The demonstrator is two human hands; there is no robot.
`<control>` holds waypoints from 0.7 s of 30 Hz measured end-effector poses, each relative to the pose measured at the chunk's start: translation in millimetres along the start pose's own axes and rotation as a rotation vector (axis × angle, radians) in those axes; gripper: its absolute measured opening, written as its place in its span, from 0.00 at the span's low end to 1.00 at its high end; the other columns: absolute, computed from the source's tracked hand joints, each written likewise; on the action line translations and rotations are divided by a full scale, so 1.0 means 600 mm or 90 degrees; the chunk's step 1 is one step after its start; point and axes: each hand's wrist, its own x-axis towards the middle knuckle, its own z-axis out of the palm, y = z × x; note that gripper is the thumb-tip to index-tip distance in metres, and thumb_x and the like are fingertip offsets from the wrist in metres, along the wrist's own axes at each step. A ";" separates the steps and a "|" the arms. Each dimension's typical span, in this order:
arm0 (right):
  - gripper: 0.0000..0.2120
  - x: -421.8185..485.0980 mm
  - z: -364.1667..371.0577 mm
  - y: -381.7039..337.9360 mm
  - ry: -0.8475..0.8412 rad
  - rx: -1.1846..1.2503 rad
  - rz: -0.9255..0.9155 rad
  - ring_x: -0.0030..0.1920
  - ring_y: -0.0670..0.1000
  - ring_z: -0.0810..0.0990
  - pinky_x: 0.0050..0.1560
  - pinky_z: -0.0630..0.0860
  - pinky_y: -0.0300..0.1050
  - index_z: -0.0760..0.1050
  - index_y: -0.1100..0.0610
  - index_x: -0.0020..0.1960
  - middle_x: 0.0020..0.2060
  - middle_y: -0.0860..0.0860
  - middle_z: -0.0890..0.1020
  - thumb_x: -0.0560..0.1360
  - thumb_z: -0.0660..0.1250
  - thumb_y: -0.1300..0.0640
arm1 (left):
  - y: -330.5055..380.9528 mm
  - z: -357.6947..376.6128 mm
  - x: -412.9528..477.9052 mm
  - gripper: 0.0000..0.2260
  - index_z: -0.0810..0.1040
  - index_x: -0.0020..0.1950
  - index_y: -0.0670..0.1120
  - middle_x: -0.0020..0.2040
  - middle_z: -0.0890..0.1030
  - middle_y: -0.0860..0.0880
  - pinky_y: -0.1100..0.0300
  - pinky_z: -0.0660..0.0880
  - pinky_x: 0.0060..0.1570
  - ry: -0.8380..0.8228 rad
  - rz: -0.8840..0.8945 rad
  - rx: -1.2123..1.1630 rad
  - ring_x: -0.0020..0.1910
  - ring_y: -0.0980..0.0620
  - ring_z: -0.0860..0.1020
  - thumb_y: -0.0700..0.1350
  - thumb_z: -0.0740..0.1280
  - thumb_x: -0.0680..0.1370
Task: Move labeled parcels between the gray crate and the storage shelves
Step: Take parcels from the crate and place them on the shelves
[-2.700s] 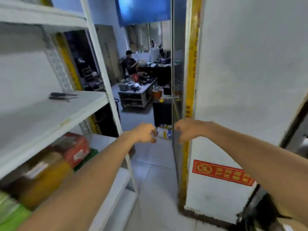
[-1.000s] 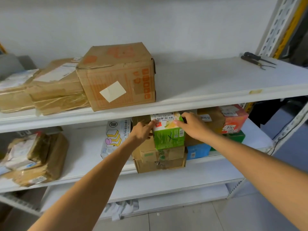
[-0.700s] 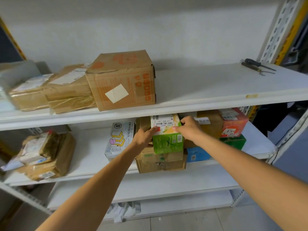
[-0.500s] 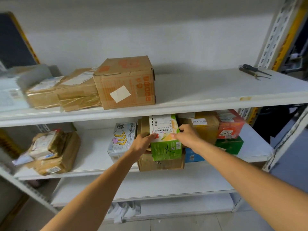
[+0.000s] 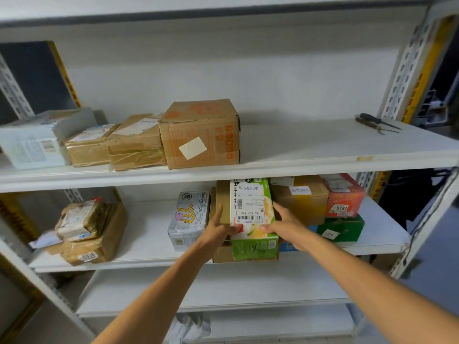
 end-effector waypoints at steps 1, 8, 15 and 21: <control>0.48 -0.002 0.000 0.002 -0.003 -0.001 0.001 0.67 0.53 0.73 0.65 0.72 0.51 0.48 0.48 0.79 0.69 0.49 0.73 0.71 0.73 0.66 | 0.000 0.001 -0.001 0.43 0.43 0.79 0.54 0.63 0.78 0.39 0.58 0.81 0.38 -0.009 0.001 0.003 0.44 0.50 0.82 0.33 0.67 0.76; 0.53 -0.027 0.010 0.025 -0.067 -0.011 -0.017 0.69 0.55 0.71 0.62 0.76 0.55 0.50 0.49 0.79 0.69 0.52 0.73 0.65 0.74 0.75 | -0.028 -0.003 -0.018 0.37 0.59 0.78 0.54 0.52 0.79 0.44 0.53 0.81 0.44 -0.042 0.008 0.083 0.50 0.47 0.81 0.30 0.67 0.75; 0.45 -0.058 0.004 0.030 -0.023 0.033 -0.080 0.68 0.55 0.71 0.50 0.80 0.48 0.58 0.50 0.75 0.68 0.51 0.73 0.67 0.72 0.76 | -0.012 0.028 -0.037 0.32 0.64 0.73 0.54 0.50 0.78 0.50 0.57 0.80 0.41 -0.004 0.089 0.109 0.45 0.53 0.79 0.27 0.62 0.76; 0.47 -0.086 -0.008 0.074 0.061 0.055 -0.093 0.62 0.48 0.74 0.52 0.80 0.49 0.59 0.45 0.74 0.65 0.47 0.75 0.65 0.75 0.74 | -0.016 0.055 -0.031 0.35 0.62 0.75 0.55 0.54 0.80 0.49 0.46 0.78 0.56 -0.072 0.130 0.155 0.58 0.44 0.79 0.26 0.63 0.75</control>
